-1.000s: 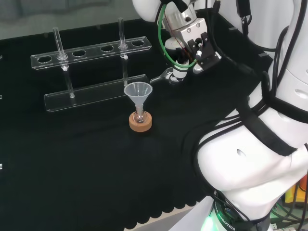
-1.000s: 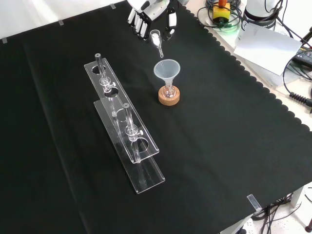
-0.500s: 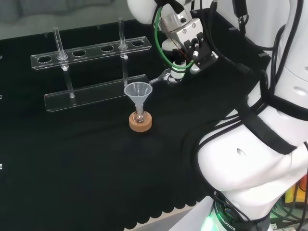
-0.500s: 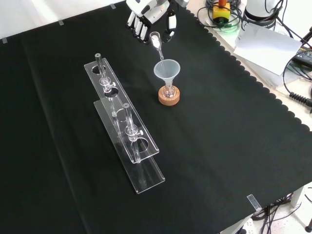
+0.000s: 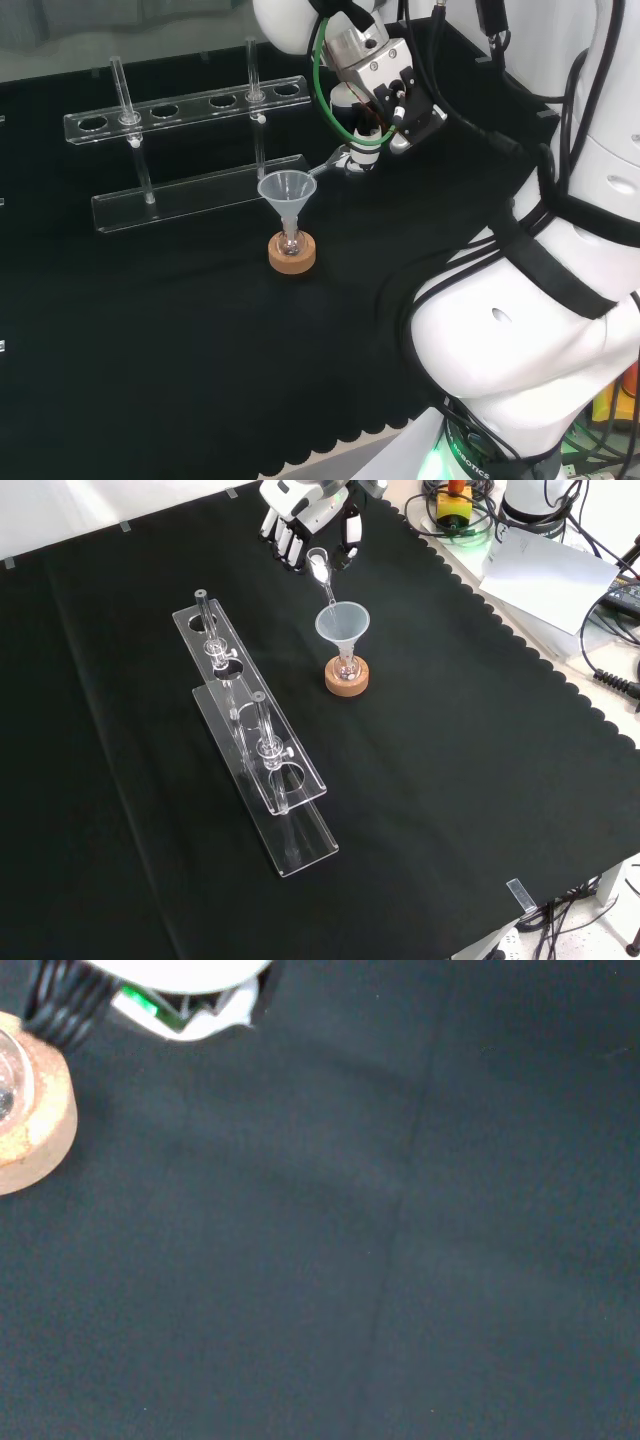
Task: Pour all the NaCl from the weighing funnel into the round-bottom flask.
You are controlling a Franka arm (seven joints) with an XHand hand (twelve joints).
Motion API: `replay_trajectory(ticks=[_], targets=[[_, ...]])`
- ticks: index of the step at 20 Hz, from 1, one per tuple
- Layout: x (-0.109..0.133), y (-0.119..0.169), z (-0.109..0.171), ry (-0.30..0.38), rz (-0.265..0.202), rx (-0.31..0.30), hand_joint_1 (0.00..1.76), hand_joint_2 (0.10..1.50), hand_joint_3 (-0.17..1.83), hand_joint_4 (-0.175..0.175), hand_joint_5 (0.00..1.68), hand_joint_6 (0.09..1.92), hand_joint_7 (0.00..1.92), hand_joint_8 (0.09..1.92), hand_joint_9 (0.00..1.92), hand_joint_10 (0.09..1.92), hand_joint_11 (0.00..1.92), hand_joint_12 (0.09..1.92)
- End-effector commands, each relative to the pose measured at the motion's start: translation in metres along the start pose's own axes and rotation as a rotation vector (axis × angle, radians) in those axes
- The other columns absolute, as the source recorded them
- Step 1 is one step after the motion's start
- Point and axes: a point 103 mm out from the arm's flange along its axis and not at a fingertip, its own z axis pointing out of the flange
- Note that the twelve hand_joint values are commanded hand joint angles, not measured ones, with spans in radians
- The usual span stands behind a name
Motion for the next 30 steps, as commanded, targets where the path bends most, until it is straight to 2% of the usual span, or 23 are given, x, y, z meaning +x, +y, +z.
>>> replay_trajectory(ticks=[1, 13, 30], targets=[[0.0018, 0.0000, -0.0027, -0.026, -0.002, -0.004, 1.11, 0.61, 0.82, 0.175, 1.20, 0.88, 0.82, 0.61, 0.96, 0.44, 0.60, 1.23], [0.0088, 0.0011, -0.0084, -0.099, -0.009, -0.018, 1.11, 0.61, 0.81, 0.175, 1.20, 0.88, 0.82, 0.60, 0.96, 0.44, 0.60, 1.23], [0.0095, 0.0037, -0.0100, -0.145, -0.024, -0.022, 1.11, 0.61, 0.81, 0.175, 1.19, 0.89, 0.81, 0.60, 0.96, 0.43, 0.60, 1.23]])
